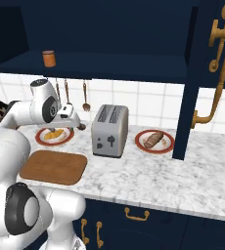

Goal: From the different types of pastries on the counter, select a croissant and place it on the cutting board. Then retrieve a jar of jam from the cabinet and place it alongside the croissant on the cutting board.

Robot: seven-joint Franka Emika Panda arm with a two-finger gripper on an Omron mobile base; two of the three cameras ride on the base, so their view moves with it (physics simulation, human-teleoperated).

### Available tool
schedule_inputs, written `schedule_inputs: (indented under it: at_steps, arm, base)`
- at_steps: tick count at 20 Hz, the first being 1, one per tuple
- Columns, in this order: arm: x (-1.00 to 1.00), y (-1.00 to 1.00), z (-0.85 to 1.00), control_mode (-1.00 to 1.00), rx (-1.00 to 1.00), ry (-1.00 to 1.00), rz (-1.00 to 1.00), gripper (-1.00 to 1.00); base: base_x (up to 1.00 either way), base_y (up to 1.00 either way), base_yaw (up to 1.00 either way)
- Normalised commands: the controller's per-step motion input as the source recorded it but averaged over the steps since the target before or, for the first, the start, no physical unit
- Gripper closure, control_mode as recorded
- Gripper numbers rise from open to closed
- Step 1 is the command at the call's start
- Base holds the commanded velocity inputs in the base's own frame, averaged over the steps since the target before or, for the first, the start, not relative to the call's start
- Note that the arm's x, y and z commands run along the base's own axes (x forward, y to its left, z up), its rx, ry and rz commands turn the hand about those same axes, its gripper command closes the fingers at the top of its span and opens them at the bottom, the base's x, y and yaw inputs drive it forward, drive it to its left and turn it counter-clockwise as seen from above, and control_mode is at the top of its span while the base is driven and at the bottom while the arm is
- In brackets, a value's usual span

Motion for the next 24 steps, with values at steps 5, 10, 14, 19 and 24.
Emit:
schedule_inputs:
  at_steps: [5,10,14,19,24]
  arm:
    - [0.41,0.59,-0.32,-1.0,0.01,0.0,-0.03,-1.0]
    - [0.19,0.46,-0.26,-1.0,0.02,0.03,0.05,-1.0]
    - [0.41,0.37,-0.01,-1.0,0.06,-0.06,-0.04,-1.0]
    - [0.29,0.29,-0.03,-1.0,0.01,-0.05,-0.1,-1.0]
    - [0.14,0.09,-0.19,-1.0,0.04,0.0,0.0,-1.0]
  base:
    - [0.0,0.0,0.0]
    - [0.0,0.0,0.0]
    - [0.0,0.0,0.0]
    - [0.0,0.0,0.0]
    - [0.0,0.0,0.0]
